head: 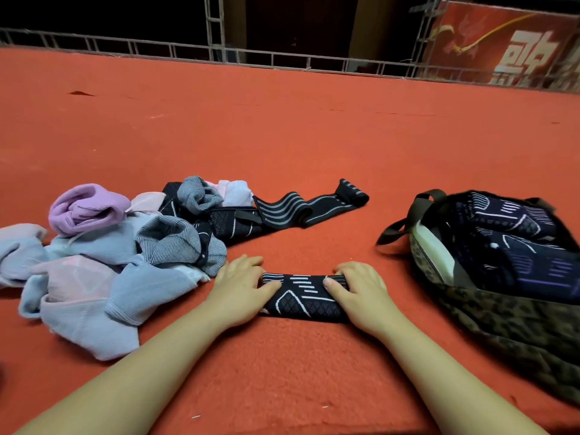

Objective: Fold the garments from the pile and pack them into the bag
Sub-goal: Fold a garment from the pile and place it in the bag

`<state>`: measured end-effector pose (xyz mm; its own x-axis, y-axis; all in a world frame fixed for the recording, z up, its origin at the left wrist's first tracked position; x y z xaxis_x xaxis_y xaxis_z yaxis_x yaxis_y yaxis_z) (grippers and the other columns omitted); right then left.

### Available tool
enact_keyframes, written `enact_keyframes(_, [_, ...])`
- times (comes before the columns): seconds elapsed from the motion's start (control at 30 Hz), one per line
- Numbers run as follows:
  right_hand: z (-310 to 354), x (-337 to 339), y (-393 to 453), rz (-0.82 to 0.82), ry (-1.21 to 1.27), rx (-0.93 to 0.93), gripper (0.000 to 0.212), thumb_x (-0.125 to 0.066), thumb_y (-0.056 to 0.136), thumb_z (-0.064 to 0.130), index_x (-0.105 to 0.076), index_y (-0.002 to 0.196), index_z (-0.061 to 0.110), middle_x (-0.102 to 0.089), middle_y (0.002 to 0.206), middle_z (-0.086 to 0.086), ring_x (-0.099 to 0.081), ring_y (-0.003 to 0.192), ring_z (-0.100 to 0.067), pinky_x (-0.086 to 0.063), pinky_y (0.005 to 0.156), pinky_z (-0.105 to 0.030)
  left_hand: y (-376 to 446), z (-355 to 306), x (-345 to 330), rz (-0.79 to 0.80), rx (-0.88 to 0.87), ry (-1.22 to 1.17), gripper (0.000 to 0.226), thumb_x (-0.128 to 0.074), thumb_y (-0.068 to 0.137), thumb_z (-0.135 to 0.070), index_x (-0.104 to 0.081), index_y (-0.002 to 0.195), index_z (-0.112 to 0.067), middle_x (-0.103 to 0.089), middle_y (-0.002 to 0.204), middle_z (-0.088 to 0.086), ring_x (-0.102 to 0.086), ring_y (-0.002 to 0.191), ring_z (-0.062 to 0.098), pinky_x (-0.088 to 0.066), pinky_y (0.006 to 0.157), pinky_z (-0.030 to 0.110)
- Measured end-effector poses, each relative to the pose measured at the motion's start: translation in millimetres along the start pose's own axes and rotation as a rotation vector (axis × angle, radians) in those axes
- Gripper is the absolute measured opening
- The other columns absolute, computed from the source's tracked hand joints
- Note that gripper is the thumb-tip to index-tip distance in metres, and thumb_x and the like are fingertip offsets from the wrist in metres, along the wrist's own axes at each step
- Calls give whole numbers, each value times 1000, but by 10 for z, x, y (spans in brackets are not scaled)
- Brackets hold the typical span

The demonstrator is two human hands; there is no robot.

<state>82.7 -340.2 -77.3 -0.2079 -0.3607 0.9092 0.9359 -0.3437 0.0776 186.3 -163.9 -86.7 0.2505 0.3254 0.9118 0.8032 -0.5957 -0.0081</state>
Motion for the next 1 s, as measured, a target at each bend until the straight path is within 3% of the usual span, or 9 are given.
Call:
enact_keyframes(0.1, [-23,46,-79,-11,345,-52,26,-42,95,46,-56,89,26,-61,97,6,-53,99,-16,-38,88,-32,-93,-103,49,-18,20,-222,31,-44,98,-36,-53,123,-20,-53,130,-2,-37,130,15,-17,115,33])
enact_keyframes(0.2, [-79,166,-195,-119,606,-130,19,-48,96,34,-53,85,19,-57,81,8,-52,80,-12,-39,74,-31,-196,-340,78,-86,63,-787,6,-50,97,-21,-55,97,-18,-62,80,-8,-59,77,8,-48,69,20])
enact_keyframes(0.27, [-160,308,-305,-235,682,-151,15,-54,93,33,-52,89,19,-58,82,4,-54,78,-13,-42,75,-34,-177,-473,77,-133,93,-996,7,-54,95,-18,-53,100,-14,-66,83,0,-61,69,8,-49,62,22])
enact_keyframes(0.37, [-296,596,-546,-372,815,-168,26,-65,87,21,-45,103,22,-58,96,4,-57,86,-10,-46,80,-26,-106,-753,86,-160,71,-1049,13,-60,91,-20,-50,100,-21,-67,98,7,-63,82,18,-51,76,32])
enact_keyframes(0.47, [-457,1007,-802,-467,849,-161,45,-68,81,5,-38,108,24,-48,102,11,-53,88,-3,-45,78,-18,-35,-1106,150,-232,-15,-953,19,-61,90,-18,-44,97,-18,-51,85,-4,-50,73,9,-41,58,11])
enact_keyframes(0.6, [-818,1503,-1041,-627,761,-168,40,-73,79,13,-41,99,24,-48,97,14,-52,75,5,-45,77,-28,41,-1719,128,-170,-100,-932,18,-56,93,-22,-38,91,-20,-43,83,-5,-45,62,10,-39,44,16])
enact_keyframes(0.77, [-1312,2115,-1147,-792,685,-184,25,-71,82,16,-48,90,22,-52,91,10,-56,77,-10,-54,60,-23,123,-2568,145,-117,-180,-1082,14,-53,94,-21,-40,92,-20,-44,89,-3,-48,66,9,-46,46,23])
enact_keyframes(0.87, [-1651,2464,-1069,-907,585,-222,18,-70,81,23,-54,88,26,-55,94,14,-57,92,-9,-54,83,-41,250,-2995,208,-136,-248,-1116,14,-52,95,-22,-41,105,-20,-47,96,-5,-52,69,7,-49,48,19])
enact_keyframes(1.0, [-2062,2605,-920,-883,535,-302,9,-66,78,30,-59,77,36,-62,104,1,-64,94,-28,-57,73,-46,494,-3352,22,-159,-376,-925,35,-50,91,-33,-44,123,-46,-48,119,-6,-57,104,17,-54,84,43])
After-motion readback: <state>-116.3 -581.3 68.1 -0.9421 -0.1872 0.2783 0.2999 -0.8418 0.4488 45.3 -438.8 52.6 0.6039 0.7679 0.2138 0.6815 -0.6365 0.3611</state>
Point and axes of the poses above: each hand's wrist, its own y-axis towards the middle knuckle, its own x-axis out of the back of the hand, z = x × y, the point moved 7 cm from there along y, towards the middle knuckle
